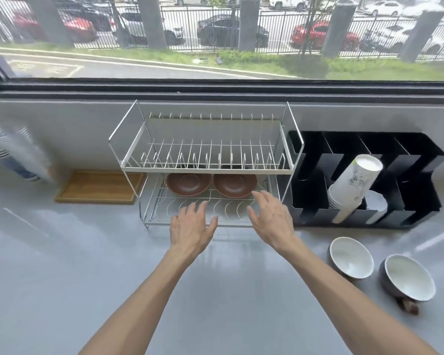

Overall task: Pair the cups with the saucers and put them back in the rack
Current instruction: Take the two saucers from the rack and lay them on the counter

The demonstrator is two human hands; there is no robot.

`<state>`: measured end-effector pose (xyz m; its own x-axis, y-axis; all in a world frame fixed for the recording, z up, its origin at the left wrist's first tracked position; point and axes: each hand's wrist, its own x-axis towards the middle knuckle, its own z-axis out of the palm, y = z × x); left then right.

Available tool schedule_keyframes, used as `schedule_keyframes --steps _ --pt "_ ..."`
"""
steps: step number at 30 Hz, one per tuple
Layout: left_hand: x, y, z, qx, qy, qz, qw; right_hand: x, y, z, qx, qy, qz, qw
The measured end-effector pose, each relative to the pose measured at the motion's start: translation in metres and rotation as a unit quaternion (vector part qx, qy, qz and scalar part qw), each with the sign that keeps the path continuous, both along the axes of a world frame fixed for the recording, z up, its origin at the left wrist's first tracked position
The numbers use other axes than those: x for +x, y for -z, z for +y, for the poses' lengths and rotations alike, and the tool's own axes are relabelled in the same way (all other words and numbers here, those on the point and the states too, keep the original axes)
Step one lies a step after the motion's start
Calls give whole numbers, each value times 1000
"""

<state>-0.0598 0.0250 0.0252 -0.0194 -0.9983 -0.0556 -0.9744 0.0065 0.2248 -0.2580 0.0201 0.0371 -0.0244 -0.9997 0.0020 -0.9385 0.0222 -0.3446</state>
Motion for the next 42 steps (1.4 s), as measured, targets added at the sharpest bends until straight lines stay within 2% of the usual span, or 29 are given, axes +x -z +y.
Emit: schedule_keyframes --steps 6,10,13,17,20,21,30,38,42 --pt "-28 8 -42 25 -37 78 996 2 8 -51 -3 6 -11 1000" --pt "-38 12 -72 79 -118 200 969 2 16 -83 30 28 -5 999" --pt "-41 24 -91 129 -181 300 928 2 22 -102 32 37 -43 998" --pt "-43 38 -109 149 -257 416 859 2 31 -122 35 64 -92 993" --pt "-47 43 -120 174 -310 530 769 6 36 -137 79 93 -120 985" --pt "-48 46 -123 177 -319 551 751 8 37 -140 93 100 -131 982" --pt "-62 60 -144 141 -370 593 701 7 41 -155 131 144 -230 954" --pt "-64 69 -136 137 -385 605 683 2 41 -147 141 165 -234 948" --pt "-63 65 -120 136 -381 604 686 -3 45 -133 131 168 -255 943"
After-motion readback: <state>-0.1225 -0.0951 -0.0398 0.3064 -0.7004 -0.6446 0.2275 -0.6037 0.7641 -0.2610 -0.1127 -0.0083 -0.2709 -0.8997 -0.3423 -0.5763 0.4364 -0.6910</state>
